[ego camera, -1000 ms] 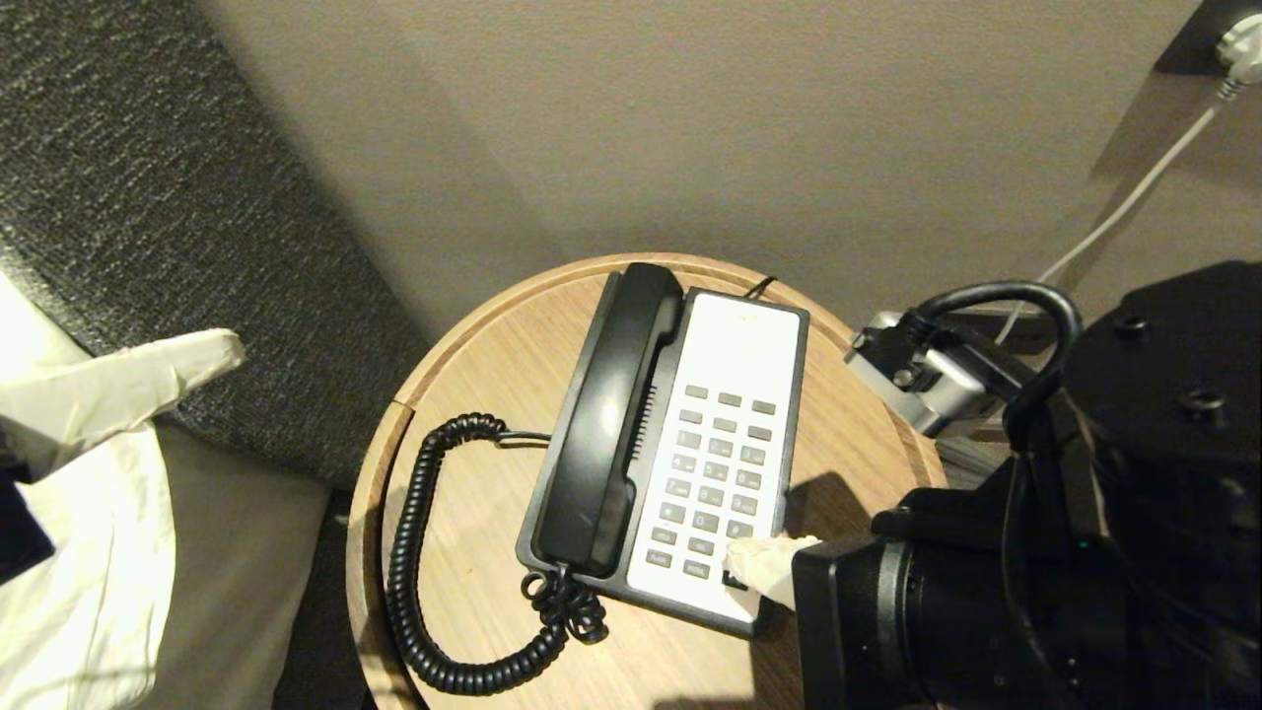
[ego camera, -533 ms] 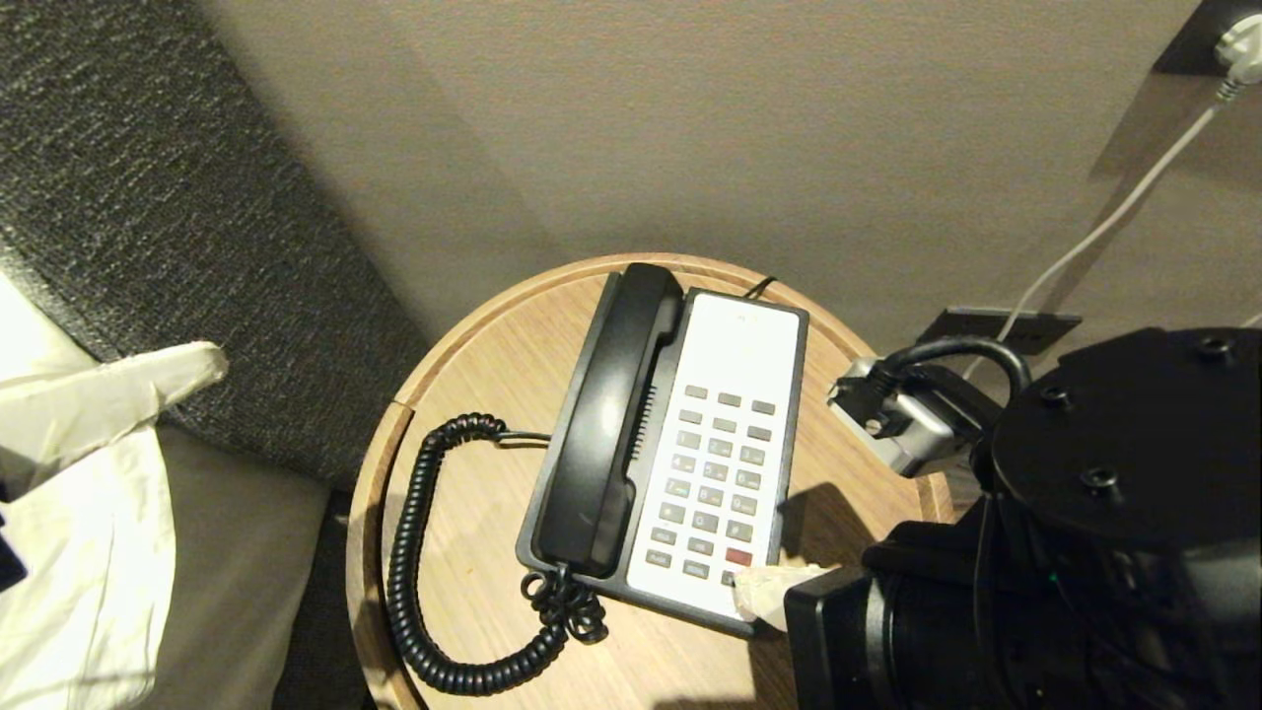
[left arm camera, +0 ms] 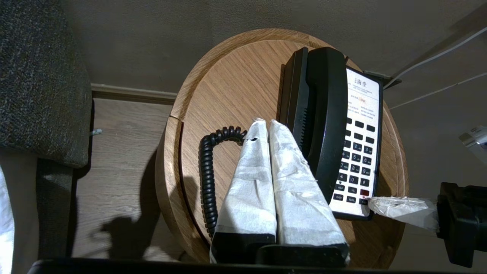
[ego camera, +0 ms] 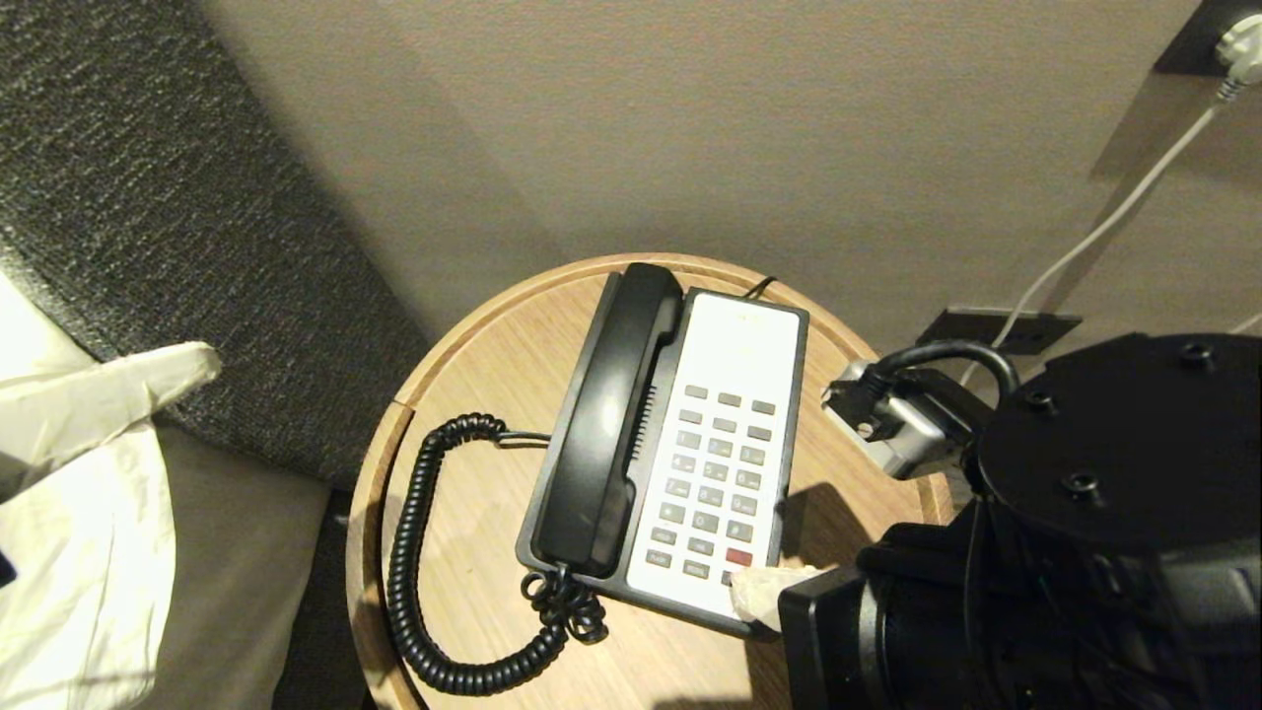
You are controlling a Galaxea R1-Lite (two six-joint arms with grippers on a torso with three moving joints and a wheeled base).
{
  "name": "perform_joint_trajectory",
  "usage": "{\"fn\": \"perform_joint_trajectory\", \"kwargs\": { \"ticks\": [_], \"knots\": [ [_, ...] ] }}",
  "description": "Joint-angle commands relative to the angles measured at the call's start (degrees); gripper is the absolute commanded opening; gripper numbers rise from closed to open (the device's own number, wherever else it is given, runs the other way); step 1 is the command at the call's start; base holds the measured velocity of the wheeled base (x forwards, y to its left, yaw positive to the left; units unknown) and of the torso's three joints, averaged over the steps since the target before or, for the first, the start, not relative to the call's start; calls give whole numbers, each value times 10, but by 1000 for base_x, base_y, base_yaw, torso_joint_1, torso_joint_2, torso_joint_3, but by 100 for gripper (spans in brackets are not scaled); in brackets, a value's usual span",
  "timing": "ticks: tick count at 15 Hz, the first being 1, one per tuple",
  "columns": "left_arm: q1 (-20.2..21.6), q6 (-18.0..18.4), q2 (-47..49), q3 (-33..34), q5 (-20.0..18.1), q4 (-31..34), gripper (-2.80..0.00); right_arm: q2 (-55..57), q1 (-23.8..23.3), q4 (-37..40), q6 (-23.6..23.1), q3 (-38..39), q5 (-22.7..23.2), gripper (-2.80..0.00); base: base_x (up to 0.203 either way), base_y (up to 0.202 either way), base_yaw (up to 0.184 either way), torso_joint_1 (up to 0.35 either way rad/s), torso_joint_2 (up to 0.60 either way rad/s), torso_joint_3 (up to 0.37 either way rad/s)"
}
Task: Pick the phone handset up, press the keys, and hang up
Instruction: End the call using the dial pad
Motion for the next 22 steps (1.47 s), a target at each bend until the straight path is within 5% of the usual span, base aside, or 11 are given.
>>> {"fn": "perform_joint_trajectory", "kwargs": {
  "ticks": [1, 22],
  "knots": [
    [0, -1, -2, 1, 3, 0, -280, 5, 0, 0, 2, -1, -3, -280, 0, 0, 0, 0, 0, 0],
    [0, -1, -15, -1, 3, -1, -280, 19, -9, -2, -16, 0, -22, -280, 0, 0, 0, 0, 0, 0]
  ]
}}
